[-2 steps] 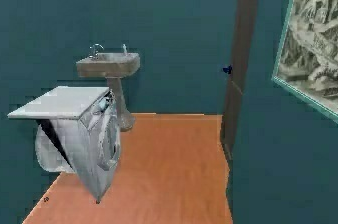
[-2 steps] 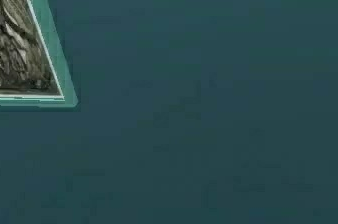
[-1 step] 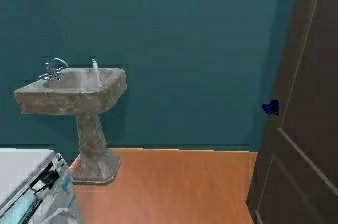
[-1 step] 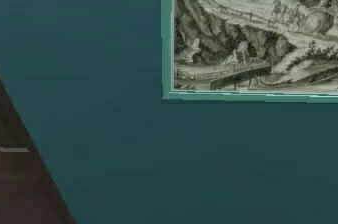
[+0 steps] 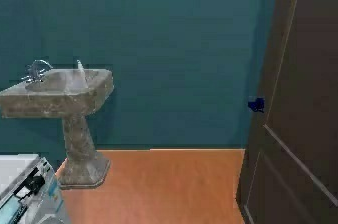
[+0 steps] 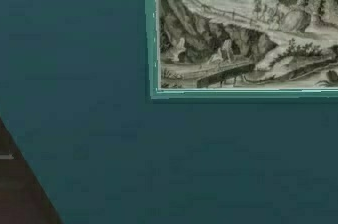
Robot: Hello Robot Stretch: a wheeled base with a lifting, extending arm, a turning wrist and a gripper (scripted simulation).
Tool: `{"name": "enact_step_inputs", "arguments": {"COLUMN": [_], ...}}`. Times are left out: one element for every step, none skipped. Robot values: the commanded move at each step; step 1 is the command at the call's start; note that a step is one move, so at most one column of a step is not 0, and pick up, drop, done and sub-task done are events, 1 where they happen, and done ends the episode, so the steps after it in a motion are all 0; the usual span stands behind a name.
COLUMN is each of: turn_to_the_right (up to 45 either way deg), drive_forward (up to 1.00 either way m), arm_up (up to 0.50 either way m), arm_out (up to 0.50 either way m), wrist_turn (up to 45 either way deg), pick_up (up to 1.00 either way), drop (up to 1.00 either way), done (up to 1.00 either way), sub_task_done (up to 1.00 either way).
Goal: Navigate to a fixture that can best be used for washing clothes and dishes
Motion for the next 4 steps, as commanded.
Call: {"name": "enact_step_inputs", "arguments": {"turn_to_the_right": [0.0, 18.0, 0.0, -45.0], "drive_forward": [0.85, 0.00, 0.15, 0.00], "arm_up": [0.00, 0.00, 0.00, 0.00], "arm_out": [0.00, 0.00, 0.00, 0.00], "wrist_turn": [0.0, 0.0, 0.0, 0.0], "pick_up": [0.00, 0.00, 0.00, 0.00], "drop": [0.00, 0.00, 0.00, 0.00], "done": [0.00, 0.00, 0.00, 0.00], "sub_task_done": [0.00, 0.00, 0.00, 0.00]}}
